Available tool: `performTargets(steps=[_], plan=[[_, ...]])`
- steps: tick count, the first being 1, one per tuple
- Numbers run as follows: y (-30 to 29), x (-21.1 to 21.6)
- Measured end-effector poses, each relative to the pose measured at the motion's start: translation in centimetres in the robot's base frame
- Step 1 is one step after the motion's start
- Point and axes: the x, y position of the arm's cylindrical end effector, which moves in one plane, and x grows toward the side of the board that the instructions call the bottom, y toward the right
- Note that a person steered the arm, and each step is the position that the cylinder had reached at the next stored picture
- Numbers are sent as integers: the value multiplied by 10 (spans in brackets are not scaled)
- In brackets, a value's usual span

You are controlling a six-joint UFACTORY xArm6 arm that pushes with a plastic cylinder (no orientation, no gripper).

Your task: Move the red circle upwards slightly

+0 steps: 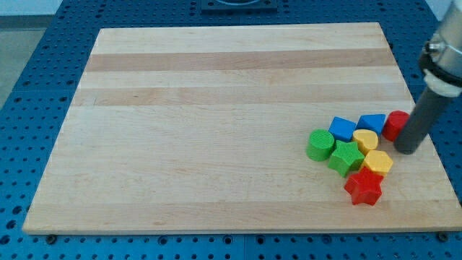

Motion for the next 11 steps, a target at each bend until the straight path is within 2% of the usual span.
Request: performTargets(steps=[1, 2, 3, 8, 11], plan=[[14, -6], [5, -29], [-12, -34], [-66, -40], [-37, -41]])
